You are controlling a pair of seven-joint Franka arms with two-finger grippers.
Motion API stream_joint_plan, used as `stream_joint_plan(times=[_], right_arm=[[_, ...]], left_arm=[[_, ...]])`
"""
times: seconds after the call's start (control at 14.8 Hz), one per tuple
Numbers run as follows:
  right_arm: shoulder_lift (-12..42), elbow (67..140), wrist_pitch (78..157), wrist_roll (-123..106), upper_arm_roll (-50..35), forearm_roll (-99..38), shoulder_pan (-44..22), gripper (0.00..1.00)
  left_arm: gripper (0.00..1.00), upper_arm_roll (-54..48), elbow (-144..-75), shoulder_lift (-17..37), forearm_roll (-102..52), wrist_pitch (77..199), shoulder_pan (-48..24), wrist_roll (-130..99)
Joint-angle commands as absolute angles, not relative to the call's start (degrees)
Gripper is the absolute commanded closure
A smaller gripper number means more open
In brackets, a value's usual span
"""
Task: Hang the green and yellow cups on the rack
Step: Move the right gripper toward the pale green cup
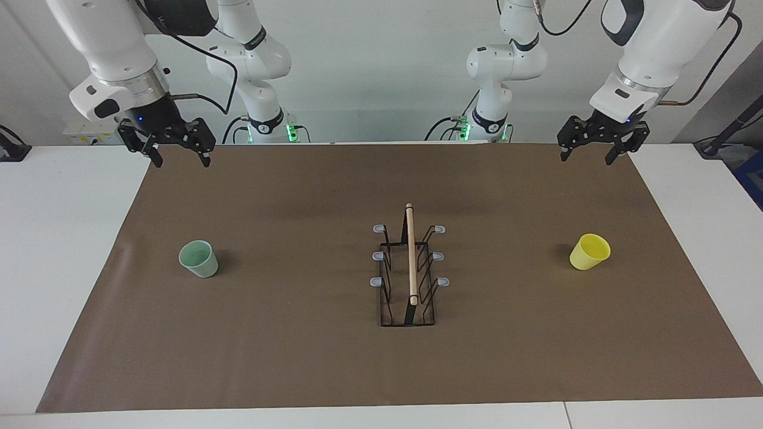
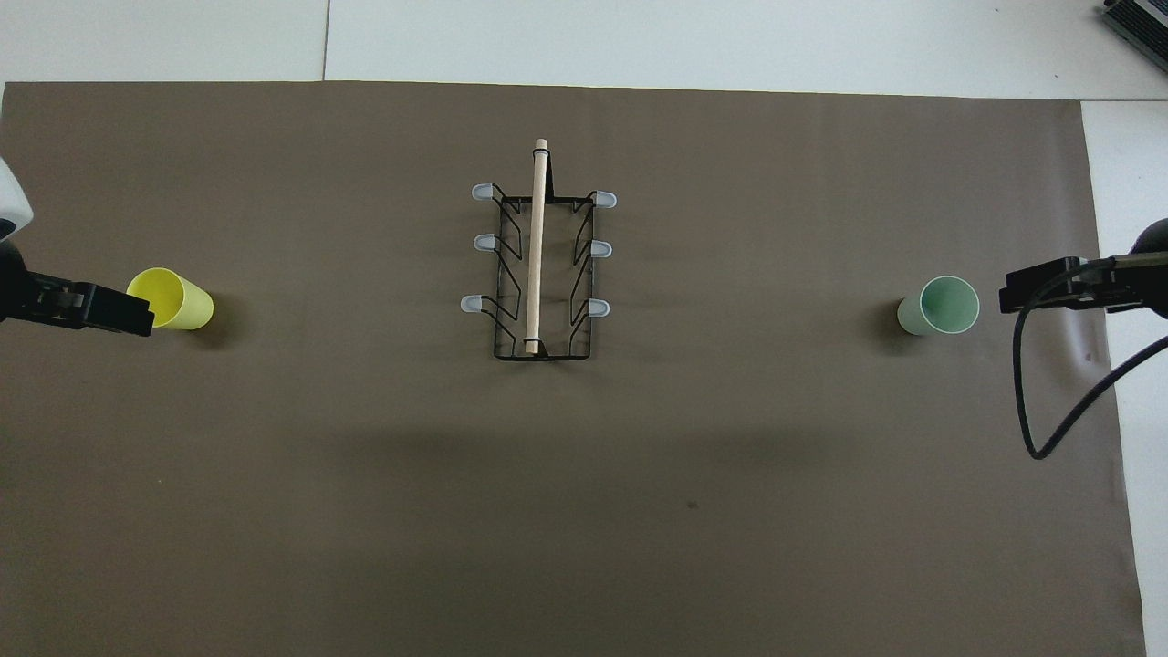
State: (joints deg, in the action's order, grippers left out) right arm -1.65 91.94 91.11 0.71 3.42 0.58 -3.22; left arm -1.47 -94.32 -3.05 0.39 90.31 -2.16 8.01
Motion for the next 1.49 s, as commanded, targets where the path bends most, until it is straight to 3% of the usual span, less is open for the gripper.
stream_joint_plan(times=[0.0,0.54,0.81,1.15,1.42], right_arm=[[-1.8,92.4,91.5,1.5,3.3,0.4,-3.2,0.00],[-2.8,92.4,89.5,1.2,3.2,0.3,-3.2,0.00],[-2.0,94.2,92.5,1.1,3.0,1.7,-2.9,0.00],[6.8,92.6,94.9,1.2,3.0,2.9,-2.3,0.00],[16.6,88.5,95.2,-0.6,2.4,8.5,-4.4,0.00]], left_arm=[[0.00,-0.4,-94.8,-4.0,0.0,89.5,-2.8,7.5],[0.00,-0.2,-95.2,-4.2,-0.1,89.9,-1.1,8.0],[0.00,0.3,-95.4,-4.3,-0.1,90.3,-0.8,7.8],[0.00,1.1,-94.1,-3.2,-0.7,89.5,-1.0,6.6],[0.00,3.6,-86.7,3.5,-1.5,86.3,-1.5,6.5]])
